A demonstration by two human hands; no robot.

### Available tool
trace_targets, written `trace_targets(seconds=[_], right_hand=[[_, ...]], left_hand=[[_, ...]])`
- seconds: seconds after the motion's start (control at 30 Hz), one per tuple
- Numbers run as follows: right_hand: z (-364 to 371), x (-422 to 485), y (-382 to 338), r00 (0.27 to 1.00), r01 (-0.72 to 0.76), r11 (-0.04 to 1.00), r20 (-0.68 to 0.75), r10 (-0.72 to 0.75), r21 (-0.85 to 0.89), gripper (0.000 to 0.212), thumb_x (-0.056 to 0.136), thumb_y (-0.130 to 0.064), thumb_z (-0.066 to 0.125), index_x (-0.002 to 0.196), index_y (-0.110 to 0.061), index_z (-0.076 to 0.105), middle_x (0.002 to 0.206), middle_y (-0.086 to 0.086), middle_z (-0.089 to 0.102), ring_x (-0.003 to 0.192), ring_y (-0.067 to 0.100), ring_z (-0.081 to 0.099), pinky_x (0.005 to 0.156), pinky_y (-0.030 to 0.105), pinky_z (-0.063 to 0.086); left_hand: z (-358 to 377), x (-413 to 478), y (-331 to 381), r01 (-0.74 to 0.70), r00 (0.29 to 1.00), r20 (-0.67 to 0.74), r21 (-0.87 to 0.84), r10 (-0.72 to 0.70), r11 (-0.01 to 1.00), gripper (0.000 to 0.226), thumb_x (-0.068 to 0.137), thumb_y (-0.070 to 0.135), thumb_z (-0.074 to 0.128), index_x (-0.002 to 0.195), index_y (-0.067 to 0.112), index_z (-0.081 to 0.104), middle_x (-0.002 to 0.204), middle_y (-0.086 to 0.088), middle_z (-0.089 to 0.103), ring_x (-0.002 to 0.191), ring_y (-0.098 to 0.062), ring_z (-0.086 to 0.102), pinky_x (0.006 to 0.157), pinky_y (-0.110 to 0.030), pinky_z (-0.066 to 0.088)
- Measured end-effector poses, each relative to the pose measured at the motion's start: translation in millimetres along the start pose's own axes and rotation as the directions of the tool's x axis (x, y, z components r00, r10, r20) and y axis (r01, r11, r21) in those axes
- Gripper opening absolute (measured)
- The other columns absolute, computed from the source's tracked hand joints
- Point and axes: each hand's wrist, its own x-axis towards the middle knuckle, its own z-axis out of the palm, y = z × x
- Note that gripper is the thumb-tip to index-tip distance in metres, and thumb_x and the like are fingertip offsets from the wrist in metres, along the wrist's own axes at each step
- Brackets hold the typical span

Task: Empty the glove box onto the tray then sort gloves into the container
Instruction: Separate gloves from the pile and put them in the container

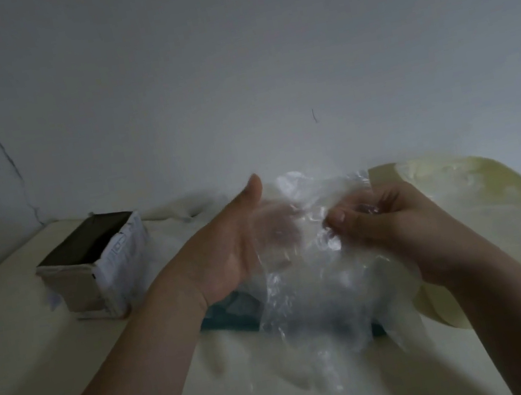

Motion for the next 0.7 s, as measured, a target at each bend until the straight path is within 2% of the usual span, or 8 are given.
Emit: trace_targets(seconds=[0.1,0.2,0.3,0.37,0.43,0.53,0.63,0.7], right_hand=[[0,2,2,0.999,-0.01,1.0,-0.041,0.01,0.009,0.027,0.08,-0.028,0.076,0.081,-0.001,0.077,0.066,0.011,0.067,0.057,0.021,0.055,0.052,0.024,0.046],[0,2,4,0.998,-0.035,0.998,-0.062,0.032,-0.049,0.023,0.092,-0.023,0.072,0.079,-0.005,0.077,0.06,0.003,0.065,0.053,0.022,0.046,0.051,0.025,0.038],[1,3,5,0.992,-0.045,0.997,-0.118,0.038,-0.057,0.02,0.093,-0.024,0.072,0.081,-0.01,0.079,0.07,0.008,0.071,0.058,0.023,0.052,0.057,0.03,0.041],[1,3,4,0.984,-0.023,0.997,-0.175,0.009,-0.076,0.02,0.095,-0.023,0.071,0.084,-0.008,0.079,0.071,0.007,0.073,0.052,0.016,0.052,0.05,0.026,0.039],[0,4,4,0.971,-0.007,0.993,-0.238,-0.021,-0.116,0.021,0.097,-0.022,0.07,0.085,-0.007,0.078,0.068,0.005,0.072,0.048,0.014,0.05,0.047,0.026,0.036],[-8,2,-1,0.942,0.013,0.993,-0.332,-0.051,-0.115,0.017,0.098,-0.022,0.069,0.088,-0.01,0.078,0.062,0.005,0.069,0.043,0.015,0.047,0.042,0.022,0.035],[-18,-3,-14,0.915,0.044,0.987,-0.391,-0.102,-0.154,0.015,0.097,-0.025,0.071,0.088,-0.015,0.077,0.051,0.004,0.062,0.04,0.013,0.044,0.041,0.02,0.035],[-26,-10,-27,0.904,0.087,0.984,-0.403,-0.142,-0.153,0.014,0.096,-0.024,0.072,0.089,-0.013,0.077,0.048,0.004,0.058,0.039,0.01,0.045,0.04,0.018,0.035]], left_hand=[[0,1,-9,0.002,1.0,0.023,-0.075,0.0,0.997,0.041,0.081,0.051,0.072,0.094,0.015,0.085,0.092,-0.01,0.074,0.084,-0.018,0.073,0.072,-0.03,0.062],[4,3,-8,-0.022,1.0,-0.015,-0.123,0.02,0.992,0.021,0.084,0.027,0.068,0.087,0.015,0.084,0.092,-0.013,0.065,0.08,-0.021,0.065,0.061,-0.033,0.061],[3,2,-3,-0.044,0.996,-0.084,-0.133,0.033,0.99,0.017,0.081,0.024,0.07,0.087,0.013,0.083,0.069,-0.001,0.06,0.063,-0.015,0.064,0.058,-0.031,0.06],[1,0,2,-0.073,0.991,-0.12,-0.156,0.054,0.985,0.017,0.084,0.024,0.069,0.09,0.012,0.08,0.067,0.001,0.053,0.06,-0.014,0.057,0.055,-0.028,0.055],[-4,-3,9,-0.107,0.983,-0.168,-0.228,0.069,0.968,0.015,0.085,0.023,0.069,0.089,0.012,0.078,0.075,-0.001,0.057,0.063,-0.013,0.054,0.053,-0.027,0.052],[-13,-11,19,-0.192,0.949,-0.285,-0.18,0.136,0.965,0.014,0.086,0.027,0.07,0.085,0.016,0.079,0.084,0.001,0.069,0.07,-0.012,0.062,0.064,-0.03,0.057],[-19,-18,28,-0.266,0.903,-0.381,-0.135,0.198,0.954,0.02,0.098,0.027,0.062,0.083,0.018,0.072,0.089,0.0,0.073,0.079,-0.014,0.068,0.078,-0.034,0.059],[-16,-21,35,-0.31,0.865,-0.431,-0.061,0.255,0.949,0.025,0.105,0.024,0.055,0.087,0.015,0.069,0.095,-0.006,0.076,0.086,-0.018,0.071,0.081,-0.036,0.06]])
